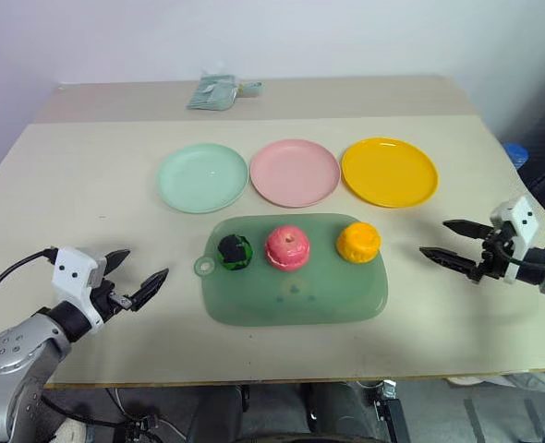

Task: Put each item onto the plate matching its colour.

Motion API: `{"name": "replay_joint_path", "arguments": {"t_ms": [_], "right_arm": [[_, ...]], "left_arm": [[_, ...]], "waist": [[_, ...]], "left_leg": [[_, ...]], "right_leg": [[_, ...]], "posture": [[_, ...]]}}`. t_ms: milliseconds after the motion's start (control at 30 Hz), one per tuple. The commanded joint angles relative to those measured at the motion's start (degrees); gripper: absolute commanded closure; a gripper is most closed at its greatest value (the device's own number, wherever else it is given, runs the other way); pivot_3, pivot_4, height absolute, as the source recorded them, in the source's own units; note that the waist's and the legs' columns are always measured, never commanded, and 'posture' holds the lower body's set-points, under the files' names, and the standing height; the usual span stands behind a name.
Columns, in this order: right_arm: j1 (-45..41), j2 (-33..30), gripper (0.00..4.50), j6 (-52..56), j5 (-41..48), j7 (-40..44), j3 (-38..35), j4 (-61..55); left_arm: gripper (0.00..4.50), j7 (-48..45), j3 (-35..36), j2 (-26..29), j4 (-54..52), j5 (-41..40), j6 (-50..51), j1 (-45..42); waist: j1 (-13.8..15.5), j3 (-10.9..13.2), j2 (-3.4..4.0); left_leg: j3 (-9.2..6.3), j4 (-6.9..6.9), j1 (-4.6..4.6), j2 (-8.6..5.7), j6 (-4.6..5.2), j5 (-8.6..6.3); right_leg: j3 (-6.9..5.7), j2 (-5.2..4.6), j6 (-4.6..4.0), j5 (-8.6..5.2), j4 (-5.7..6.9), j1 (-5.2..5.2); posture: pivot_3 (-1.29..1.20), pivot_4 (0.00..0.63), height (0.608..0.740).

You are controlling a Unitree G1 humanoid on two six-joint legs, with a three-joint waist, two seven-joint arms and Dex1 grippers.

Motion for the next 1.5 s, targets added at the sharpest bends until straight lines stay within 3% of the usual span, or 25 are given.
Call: {"name": "replay_joint_path", "arguments": {"t_ms": [33, 300, 667, 1000, 1167, 1367, 1467, 1500], "right_arm": [[-2.32, 0.34, 0.05, -0.70, -0.26, -0.78, -0.48, -0.20], [-4.28, 1.45, 0.05, -1.72, -2.31, -6.40, -1.76, -0.62], [6.05, 4.85, 0.05, 2.78, 1.34, -13.95, -8.84, -16.31], [13.57, 2.27, 0.05, 15.73, 13.44, -8.80, -11.26, -30.51], [13.91, 3.16, 0.05, 18.23, 16.26, -8.64, -8.64, -35.30], [12.83, 4.84, 0.05, 18.32, 16.84, -10.59, -6.48, -37.28], [13.30, 4.98, 0.00, 18.12, 17.17, -10.98, -6.47, -38.61], [13.39, 4.93, 0.00, 18.14, 17.36, -10.99, -6.71, -38.94]], "left_arm": [[0.00, 0.36, 1.20, -0.49, -1.40, -0.37, -0.75, 0.00], [0.00, 0.40, -0.96, -3.16, 2.54, 0.34, -3.01, -3.96], [0.00, -1.42, -7.24, -4.60, 11.59, 2.08, -4.85, -17.04], [0.00, -13.09, -14.54, -2.58, 14.28, -1.83, -1.81, -29.28], [0.00, -21.82, -25.64, 1.52, 15.28, 4.51, -3.54, -33.63], [0.00, -23.24, -34.56, 2.51, 21.04, 14.26, -6.31, -37.82], [0.88, -21.89, -33.74, 1.60, 22.16, 14.65, -6.15, -37.85], [1.35, -21.39, -32.65, 1.38, 22.12, 14.19, -6.05, -37.78]], "waist": [[-0.01, 0.00, 0.00], [0.06, 0.00, 0.00], [0.09, -0.02, 0.04], [0.09, -0.01, 0.01], [0.01, -0.01, 0.01], [0.01, 0.00, -0.01], [0.06, 0.00, -0.01], [0.09, 0.00, -0.01]], "left_leg": [[0.00, 0.00, 0.00, 0.00, 0.00, 0.00], [0.02, 0.01, -0.01, -0.02, 0.00, 0.00], [-0.01, 0.02, -0.04, -0.03, 0.00, 0.00], [-0.02, 0.04, -0.05, -0.05, 0.00, 0.00], [-0.02, 0.04, -0.05, -0.12, 0.00, 0.00], [-0.02, 0.04, -0.05, -0.12, 0.00, 0.00], [-0.04, 0.04, -0.10, -0.09, 0.01, 0.00], [-0.05, 0.04, -0.11, -0.08, 0.01, 0.00]], "right_leg": [[0.00, 0.00, 0.00, 0.00, 0.00, 0.00], [-0.03, 0.01, 0.00, 0.00, 0.00, 0.00], [-0.05, 0.02, 0.01, 0.01, 0.02, -0.01], [-0.07, 0.06, 0.02, 0.00, 0.05, 0.00], [-0.08, 0.10, 0.02, 0.00, 0.03, 0.01], [-0.08, 0.14, 0.02, 0.00, 0.03, 0.00], [-0.08, 0.13, 0.03, 0.00, 0.03, -0.04], [-0.08, 0.12, 0.03, 0.00, 0.04, -0.05]], "posture": [[0.00, 0.150, 0.740], [0.00, 0.150, 0.740], [0.00, 0.150, 0.740], [0.00, 0.150, 0.740], [0.00, 0.150, 0.740], [0.00, 0.150, 0.740], [0.00, 0.150, 0.740], [0.00, 0.150, 0.740]]}}
